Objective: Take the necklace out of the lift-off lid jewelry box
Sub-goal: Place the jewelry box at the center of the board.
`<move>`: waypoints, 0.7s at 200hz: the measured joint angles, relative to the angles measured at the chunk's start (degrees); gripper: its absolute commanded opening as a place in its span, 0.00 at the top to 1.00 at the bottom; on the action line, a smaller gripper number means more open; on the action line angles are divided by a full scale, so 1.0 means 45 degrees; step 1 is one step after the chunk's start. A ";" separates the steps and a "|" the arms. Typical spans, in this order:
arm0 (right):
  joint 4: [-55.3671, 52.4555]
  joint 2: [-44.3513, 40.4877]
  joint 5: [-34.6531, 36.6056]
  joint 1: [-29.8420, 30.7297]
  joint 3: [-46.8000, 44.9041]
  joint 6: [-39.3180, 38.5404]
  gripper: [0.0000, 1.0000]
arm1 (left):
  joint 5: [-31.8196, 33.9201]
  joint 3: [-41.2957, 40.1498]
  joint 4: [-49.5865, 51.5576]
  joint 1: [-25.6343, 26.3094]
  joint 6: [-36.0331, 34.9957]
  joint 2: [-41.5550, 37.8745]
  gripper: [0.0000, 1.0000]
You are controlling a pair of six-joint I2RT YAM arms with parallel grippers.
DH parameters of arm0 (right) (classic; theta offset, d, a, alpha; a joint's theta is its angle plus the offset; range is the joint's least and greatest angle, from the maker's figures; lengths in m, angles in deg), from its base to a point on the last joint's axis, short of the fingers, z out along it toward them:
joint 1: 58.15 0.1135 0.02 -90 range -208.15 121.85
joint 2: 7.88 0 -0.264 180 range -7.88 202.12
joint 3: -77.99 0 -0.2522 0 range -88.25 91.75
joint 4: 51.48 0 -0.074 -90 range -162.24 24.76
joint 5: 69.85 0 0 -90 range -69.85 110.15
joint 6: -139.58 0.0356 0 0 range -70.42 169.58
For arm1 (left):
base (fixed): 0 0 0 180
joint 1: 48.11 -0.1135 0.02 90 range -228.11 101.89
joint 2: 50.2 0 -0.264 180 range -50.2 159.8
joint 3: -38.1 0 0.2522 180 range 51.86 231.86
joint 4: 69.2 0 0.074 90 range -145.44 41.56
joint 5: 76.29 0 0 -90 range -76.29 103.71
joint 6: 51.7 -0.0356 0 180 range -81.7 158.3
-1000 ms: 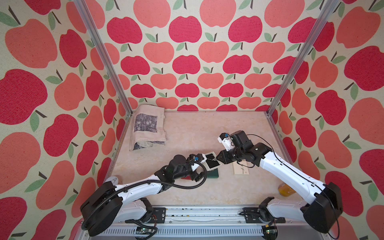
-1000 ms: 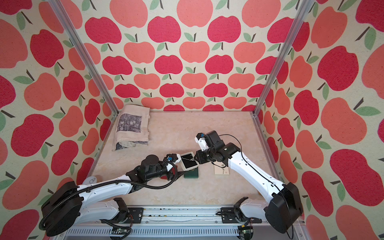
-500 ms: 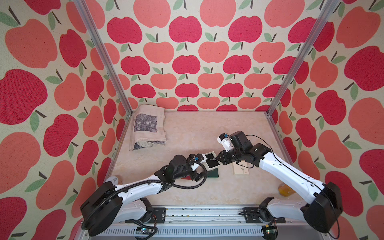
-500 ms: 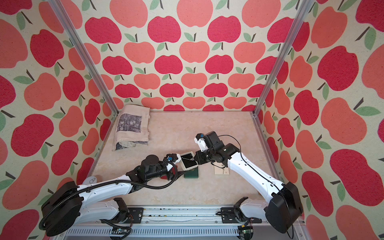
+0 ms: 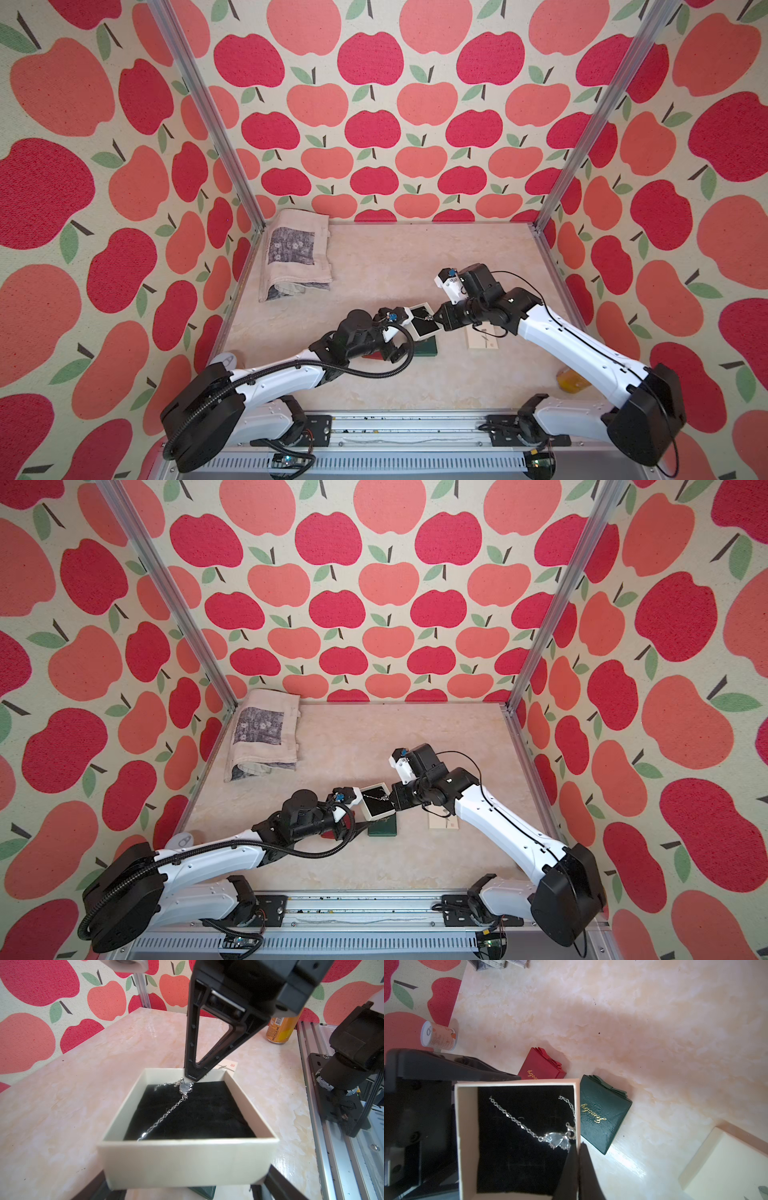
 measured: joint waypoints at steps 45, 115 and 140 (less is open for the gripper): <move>-0.0010 -0.0374 0.0884 0.0160 0.0000 0.0000 1.00 | 0.0126 0.0267 -0.0053 0.0063 0.0044 0.0296 0.11; -0.0019 -0.0767 0.2861 0.0306 0.0000 0.0005 1.00 | 0.0763 0.0418 -0.0053 0.0068 0.0141 0.0845 0.02; -0.0015 -0.0763 0.3721 0.0461 0.0000 -0.0015 1.00 | 0.1078 0.0423 0.0015 0.0068 0.0282 0.0860 0.02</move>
